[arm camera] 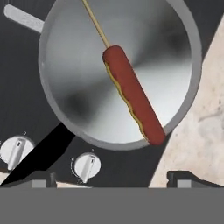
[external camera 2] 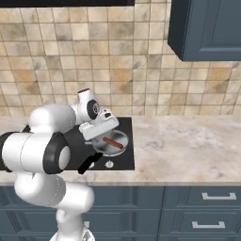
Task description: Place the cold items (apple and corn) from the fridge in one tupperware on the dining counter. Place the warm items (hot dog and kebab skewer) in the stove area in another tupperware.
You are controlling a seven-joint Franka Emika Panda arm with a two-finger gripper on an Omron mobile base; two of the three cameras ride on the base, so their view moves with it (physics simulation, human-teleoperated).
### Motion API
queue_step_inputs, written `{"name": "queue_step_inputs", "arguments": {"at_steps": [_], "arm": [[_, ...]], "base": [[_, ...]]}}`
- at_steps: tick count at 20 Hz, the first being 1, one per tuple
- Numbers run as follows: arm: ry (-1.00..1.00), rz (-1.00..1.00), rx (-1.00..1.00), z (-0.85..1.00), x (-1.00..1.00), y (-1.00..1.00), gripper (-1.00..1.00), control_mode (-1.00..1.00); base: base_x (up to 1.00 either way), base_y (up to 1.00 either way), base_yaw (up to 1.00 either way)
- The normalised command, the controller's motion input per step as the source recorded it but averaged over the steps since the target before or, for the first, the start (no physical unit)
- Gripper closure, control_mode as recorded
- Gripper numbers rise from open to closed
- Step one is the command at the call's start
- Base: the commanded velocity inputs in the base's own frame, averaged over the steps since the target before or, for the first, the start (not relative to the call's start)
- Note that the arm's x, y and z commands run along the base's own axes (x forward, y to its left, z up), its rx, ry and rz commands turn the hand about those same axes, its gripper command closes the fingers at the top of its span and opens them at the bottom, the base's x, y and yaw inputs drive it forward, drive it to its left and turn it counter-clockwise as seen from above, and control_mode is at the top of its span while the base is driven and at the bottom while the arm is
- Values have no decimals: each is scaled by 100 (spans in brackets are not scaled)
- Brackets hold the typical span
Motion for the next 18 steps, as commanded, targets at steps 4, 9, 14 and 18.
{"name": "queue_step_inputs", "arguments": {"at_steps": [4,9,14,18], "arm": [[-27,14,2,-50,36,-2,-100,-100],[-12,19,2,-38,32,0,-100,-100],[-2,18,1,-32,37,0,-100,-100],[0,18,0,-26,43,-1,-100,-100]], "base": [[0,0,0],[0,0,0],[0,0,0],[0,0,0]]}}
